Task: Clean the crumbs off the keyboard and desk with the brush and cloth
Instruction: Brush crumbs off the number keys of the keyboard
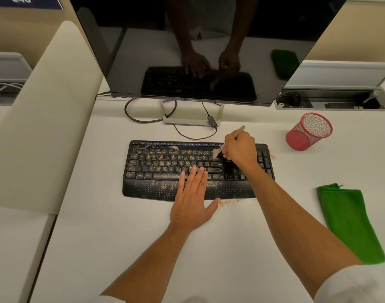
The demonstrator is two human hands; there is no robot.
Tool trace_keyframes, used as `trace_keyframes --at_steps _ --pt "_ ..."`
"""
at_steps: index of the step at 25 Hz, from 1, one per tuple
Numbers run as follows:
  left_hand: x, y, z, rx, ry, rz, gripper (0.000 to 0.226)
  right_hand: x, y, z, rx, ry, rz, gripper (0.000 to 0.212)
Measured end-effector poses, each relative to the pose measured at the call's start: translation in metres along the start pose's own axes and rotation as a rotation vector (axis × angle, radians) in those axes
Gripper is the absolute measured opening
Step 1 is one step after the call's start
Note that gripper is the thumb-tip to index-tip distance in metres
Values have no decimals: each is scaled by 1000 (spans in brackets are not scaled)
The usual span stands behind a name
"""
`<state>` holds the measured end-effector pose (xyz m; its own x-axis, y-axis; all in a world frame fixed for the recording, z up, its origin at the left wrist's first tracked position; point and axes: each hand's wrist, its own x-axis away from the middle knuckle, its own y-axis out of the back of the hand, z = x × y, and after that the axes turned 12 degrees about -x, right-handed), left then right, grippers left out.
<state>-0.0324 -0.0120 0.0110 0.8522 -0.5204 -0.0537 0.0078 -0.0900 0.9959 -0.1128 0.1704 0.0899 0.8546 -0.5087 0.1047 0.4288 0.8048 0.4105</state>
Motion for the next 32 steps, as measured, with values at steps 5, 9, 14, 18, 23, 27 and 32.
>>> trace_keyframes --at_steps 5,9,14,18,23,27,32 --pt "1 0 0 5 -1 -8 81 -4 -9 4 68 70 12 43" --pt "0 0 0 6 -4 -7 81 -7 -12 8 98 43 55 45" --pt "0 -1 0 4 0 5 81 -5 -21 6 101 66 79 48" --pt "0 0 0 2 -1 4 81 -7 -24 10 74 58 32 47" --pt "0 -1 0 -1 2 5 81 -8 -29 13 102 32 100 46" --pt "-1 -1 0 -1 -1 3 81 -5 -33 15 125 79 122 46" --pt "-1 -2 0 5 -1 -5 81 -3 -36 15 85 112 115 45"
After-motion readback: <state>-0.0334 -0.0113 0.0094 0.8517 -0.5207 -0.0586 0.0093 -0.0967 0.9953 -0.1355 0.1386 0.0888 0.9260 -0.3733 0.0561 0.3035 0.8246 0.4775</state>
